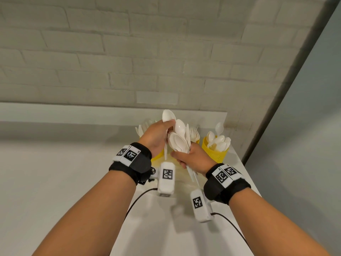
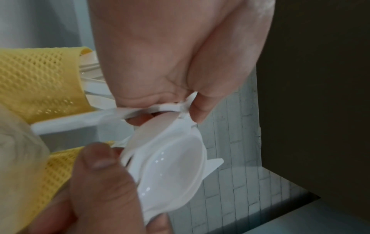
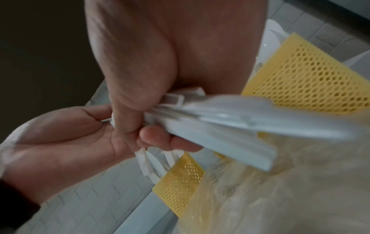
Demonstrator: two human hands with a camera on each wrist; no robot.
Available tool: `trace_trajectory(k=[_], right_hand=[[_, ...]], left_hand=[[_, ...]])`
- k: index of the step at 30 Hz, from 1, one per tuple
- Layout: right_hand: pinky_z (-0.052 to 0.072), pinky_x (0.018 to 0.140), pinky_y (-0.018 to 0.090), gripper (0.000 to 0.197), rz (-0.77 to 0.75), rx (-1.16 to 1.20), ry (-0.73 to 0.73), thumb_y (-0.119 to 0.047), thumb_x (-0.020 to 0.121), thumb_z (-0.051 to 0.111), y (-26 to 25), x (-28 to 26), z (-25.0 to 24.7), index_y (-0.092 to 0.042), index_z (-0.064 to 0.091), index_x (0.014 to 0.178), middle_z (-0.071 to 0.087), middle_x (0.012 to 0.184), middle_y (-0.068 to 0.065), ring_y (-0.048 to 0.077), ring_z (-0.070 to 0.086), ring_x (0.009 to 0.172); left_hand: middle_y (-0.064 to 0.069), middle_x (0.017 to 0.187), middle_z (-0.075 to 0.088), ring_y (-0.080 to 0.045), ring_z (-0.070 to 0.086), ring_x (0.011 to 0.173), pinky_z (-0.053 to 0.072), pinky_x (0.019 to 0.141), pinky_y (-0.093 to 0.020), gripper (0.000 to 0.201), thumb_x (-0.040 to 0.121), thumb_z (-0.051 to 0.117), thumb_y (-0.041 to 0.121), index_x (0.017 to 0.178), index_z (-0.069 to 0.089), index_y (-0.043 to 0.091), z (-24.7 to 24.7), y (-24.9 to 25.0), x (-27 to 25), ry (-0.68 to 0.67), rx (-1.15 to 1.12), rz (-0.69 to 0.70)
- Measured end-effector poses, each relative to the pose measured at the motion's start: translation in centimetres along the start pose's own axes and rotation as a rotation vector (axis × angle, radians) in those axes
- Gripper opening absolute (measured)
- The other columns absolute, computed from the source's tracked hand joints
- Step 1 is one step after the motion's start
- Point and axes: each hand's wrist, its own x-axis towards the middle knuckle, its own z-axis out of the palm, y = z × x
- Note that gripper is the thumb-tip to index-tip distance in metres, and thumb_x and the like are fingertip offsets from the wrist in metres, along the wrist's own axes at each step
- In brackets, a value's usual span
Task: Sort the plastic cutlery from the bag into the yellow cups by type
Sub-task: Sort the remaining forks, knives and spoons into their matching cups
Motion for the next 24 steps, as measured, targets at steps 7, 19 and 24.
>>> trace_trajectory(k=[7,19,24], right_hand=[[0.038,0.049,0.019,0.029,0.064,-0.042,-0.05,-0.011,0.088,0.064,0.6,-0.5,-0.2,-0.015,0.049,0.063,0.049,0.037,-0.009,0.007,0.04,0.036],[0.039,0.045,0.021,0.032,0.101,-0.065,0.141,-0.01,0.085,0.065,1.1,0.8,-1.1,-0.014,0.048,0.059,0.046,0.038,-0.007,0.006,0.041,0.033],[0.039,0.044,0.02,0.029,0.056,-0.019,0.31,-0.013,0.087,0.064,0.3,1.0,-1.6,-0.015,0.048,0.062,0.046,0.042,-0.003,0.006,0.041,0.033]], left_hand=[[0.003,0.077,0.052,-0.012,0.038,0.061,0.034,0.062,-0.026,0.023,0.093,0.056,0.036,0.105,0.053,0.017,-1.0,1.6,0.0,0.164,-0.129,0.09],[0.001,0.066,0.04,-0.014,0.043,0.061,0.042,0.071,-0.027,0.019,0.094,0.045,0.006,0.079,0.041,0.018,-1.0,0.9,-0.5,0.32,-0.242,0.273],[0.006,0.052,0.037,-0.012,0.034,0.048,0.034,0.054,-0.028,0.016,0.084,0.051,0.015,0.071,0.043,0.013,-0.4,1.2,-1.1,0.198,-0.13,0.285]])
